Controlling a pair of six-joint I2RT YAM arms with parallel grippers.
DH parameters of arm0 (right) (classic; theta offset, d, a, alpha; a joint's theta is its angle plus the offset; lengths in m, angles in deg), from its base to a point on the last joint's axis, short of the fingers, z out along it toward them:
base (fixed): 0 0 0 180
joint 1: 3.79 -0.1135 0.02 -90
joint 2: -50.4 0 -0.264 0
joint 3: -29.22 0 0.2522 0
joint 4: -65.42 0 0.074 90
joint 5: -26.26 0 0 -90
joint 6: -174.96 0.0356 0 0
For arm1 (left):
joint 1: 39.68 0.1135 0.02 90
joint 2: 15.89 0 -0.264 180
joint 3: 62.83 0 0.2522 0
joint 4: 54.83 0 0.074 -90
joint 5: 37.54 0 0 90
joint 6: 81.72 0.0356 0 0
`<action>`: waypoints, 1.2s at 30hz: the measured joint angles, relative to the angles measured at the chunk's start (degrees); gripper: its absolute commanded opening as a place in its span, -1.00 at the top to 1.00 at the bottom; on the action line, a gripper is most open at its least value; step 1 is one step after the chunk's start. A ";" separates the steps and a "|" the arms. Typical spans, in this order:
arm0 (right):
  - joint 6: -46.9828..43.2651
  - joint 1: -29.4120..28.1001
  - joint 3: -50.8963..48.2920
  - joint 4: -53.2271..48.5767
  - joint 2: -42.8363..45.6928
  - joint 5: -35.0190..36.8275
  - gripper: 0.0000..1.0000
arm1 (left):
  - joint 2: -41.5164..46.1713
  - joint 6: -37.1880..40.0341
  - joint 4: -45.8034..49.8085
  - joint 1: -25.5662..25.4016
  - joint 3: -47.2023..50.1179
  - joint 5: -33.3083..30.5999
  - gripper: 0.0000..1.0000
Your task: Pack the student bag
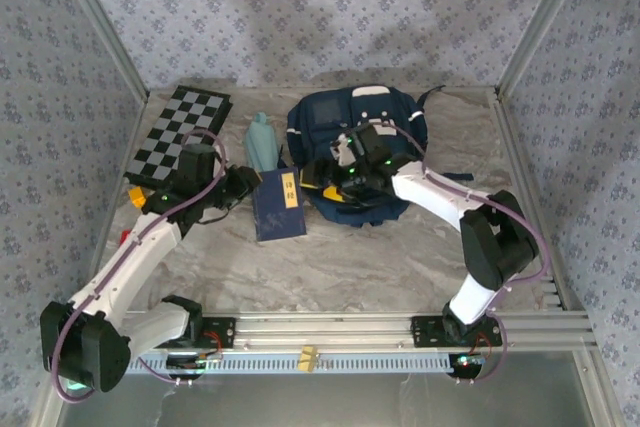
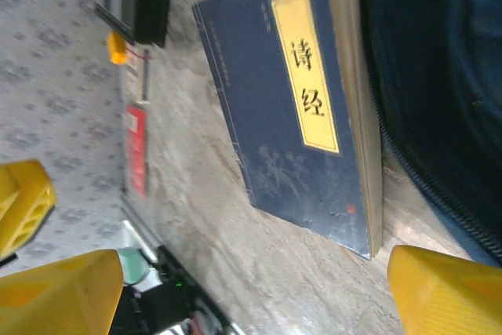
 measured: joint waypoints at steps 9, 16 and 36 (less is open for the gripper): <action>-2.86 -10.71 7.69 -1.90 -12.20 13.60 -1.00 | -2.84 6.43 -4.96 5.57 13.46 0.90 -0.16; -5.18 -10.67 10.58 -2.99 -17.75 18.80 -1.00 | -10.97 9.20 -15.17 7.13 14.97 2.75 -0.04; -10.40 -10.62 9.29 7.63 -18.01 7.87 -0.84 | -22.29 9.90 -27.21 9.44 17.05 4.76 0.55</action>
